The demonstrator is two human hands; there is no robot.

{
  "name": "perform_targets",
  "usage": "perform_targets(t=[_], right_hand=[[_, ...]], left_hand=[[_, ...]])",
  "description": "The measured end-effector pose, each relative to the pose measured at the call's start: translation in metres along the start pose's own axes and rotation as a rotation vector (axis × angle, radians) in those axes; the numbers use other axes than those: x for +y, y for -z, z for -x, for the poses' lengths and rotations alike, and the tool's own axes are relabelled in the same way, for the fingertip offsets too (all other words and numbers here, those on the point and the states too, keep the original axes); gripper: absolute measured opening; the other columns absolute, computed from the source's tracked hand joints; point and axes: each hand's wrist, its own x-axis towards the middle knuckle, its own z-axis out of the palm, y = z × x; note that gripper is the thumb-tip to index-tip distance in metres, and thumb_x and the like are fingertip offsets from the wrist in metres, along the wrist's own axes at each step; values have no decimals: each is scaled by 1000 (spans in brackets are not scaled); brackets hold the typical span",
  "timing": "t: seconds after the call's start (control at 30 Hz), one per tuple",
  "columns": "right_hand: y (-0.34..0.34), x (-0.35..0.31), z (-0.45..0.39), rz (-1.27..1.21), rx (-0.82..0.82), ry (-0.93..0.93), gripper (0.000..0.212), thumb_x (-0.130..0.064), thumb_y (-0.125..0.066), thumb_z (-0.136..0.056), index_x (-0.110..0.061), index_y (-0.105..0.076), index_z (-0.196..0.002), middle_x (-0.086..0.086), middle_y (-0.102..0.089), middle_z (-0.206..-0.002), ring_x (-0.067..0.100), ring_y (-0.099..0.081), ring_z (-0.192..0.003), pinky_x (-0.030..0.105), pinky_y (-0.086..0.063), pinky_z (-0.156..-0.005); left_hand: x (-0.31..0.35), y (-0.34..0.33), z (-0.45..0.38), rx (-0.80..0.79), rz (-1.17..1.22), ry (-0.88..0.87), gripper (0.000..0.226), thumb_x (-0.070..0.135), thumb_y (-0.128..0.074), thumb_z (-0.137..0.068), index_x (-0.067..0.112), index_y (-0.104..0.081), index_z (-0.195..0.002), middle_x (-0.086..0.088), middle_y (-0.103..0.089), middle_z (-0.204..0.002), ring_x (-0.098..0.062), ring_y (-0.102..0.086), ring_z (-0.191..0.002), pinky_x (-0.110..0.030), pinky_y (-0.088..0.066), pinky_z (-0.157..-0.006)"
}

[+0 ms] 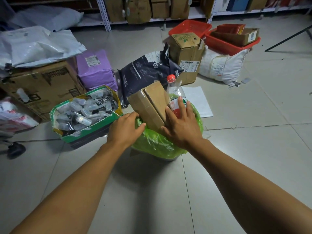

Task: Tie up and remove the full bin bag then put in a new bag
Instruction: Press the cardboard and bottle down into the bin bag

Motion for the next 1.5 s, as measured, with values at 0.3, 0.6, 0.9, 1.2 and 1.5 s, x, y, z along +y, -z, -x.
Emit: perform_targets(t=[0.3, 0.6, 0.9, 1.2, 1.5], right_hand=[[20, 8, 5, -144, 68, 25, 55, -58, -43, -93, -32, -37, -142, 15, -14, -161, 41, -16, -145, 50, -20, -117], [35, 36, 1, -396, 213, -135, 36, -23, -47, -95, -15, -51, -130, 14, -54, -130, 33, -53, -111, 39, -45, -86], [28, 19, 5, -331, 181, -23, 57, -57, -44, -90, -31, -41, -141, 10, -36, -151, 32, -37, -134, 45, -37, -107], [18, 2, -3, -65, 103, 50, 64, -60, -52, -85, -37, -29, -140, 17, -27, -155, 46, -21, -141, 55, -28, -113], [21, -6, -2, -22, 132, 37, 61, -65, -54, -82, -41, -35, -135, 14, -31, -152, 44, -30, -136, 52, -37, -106]], left_hand=[[-2, 9, 1, 35, 119, -37, 25, 27, -57, -93, 12, -70, -109, -8, -69, -107, -28, -63, -93, -40, -51, -80], [-3, -3, -2, -113, 422, 311, 26, 22, -58, -94, 15, -61, -119, -1, -67, -109, -24, -63, -104, -36, -50, -90], [-5, -25, 4, -381, 595, 686, 34, 26, -49, -94, 3, -60, -117, -16, -60, -120, -31, -56, -104, -37, -43, -80], [5, -7, -4, -39, 859, 689, 21, 20, -59, -92, 0, -67, -91, -15, -66, -82, -23, -60, -75, -45, -56, -78], [13, 12, -8, 71, 1107, 716, 21, 21, -58, -94, 22, -70, -76, -9, -70, -83, -29, -67, -79, -52, -58, -72]])
